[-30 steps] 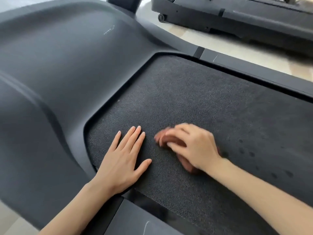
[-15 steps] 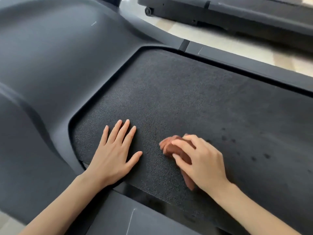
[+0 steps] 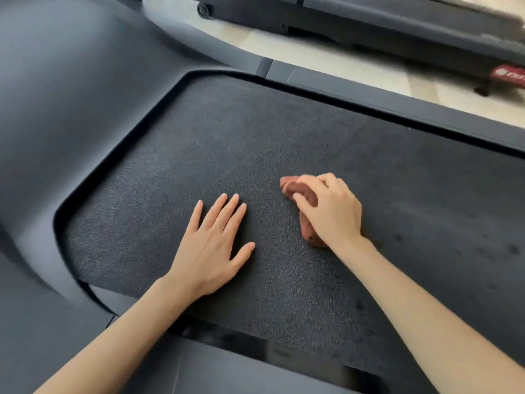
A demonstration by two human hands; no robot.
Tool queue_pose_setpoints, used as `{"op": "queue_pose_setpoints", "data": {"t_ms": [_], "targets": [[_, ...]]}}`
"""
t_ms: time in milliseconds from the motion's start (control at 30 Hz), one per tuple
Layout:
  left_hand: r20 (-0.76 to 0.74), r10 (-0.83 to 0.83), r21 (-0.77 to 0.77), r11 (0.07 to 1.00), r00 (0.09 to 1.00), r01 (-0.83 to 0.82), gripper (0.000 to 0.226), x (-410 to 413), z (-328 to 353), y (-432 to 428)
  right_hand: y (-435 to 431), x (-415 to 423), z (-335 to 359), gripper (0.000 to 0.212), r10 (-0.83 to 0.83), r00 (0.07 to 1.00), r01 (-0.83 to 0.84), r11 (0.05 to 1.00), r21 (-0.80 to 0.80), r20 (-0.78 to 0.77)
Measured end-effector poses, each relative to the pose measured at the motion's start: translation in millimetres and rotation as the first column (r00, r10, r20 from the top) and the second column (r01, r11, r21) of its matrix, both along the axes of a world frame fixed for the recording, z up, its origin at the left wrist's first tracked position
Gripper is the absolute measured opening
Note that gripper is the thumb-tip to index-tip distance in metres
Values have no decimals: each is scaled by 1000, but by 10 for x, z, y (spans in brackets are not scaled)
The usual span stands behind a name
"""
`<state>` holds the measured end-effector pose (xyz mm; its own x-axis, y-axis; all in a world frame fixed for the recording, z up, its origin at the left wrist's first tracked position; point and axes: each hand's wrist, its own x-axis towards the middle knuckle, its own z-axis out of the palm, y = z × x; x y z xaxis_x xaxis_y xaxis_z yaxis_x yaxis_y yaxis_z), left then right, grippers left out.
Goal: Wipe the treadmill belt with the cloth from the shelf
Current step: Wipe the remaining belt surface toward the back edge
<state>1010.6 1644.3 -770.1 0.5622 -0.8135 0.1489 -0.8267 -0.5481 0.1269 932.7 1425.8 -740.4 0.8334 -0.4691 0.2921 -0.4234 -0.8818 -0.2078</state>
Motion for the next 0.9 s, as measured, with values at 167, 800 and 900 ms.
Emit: {"op": "queue_pose_setpoints", "data": {"t_ms": [167, 800, 900], "targets": [[10, 4, -8, 1000, 1000, -4, 70, 7, -26, -7, 381, -1072, -18, 26, 189, 981, -189, 982, -10, 50], [-38, -97, -72, 993, 995, 94, 67, -247, 56, -432, 87, -1080, 32, 24, 11, 999, -11, 1000, -7, 32], [-38, -95, -54, 994, 995, 93, 67, -257, -5, -495, 402, -1525, -4, 24, 86, 995, -86, 996, 3, 58]]}}
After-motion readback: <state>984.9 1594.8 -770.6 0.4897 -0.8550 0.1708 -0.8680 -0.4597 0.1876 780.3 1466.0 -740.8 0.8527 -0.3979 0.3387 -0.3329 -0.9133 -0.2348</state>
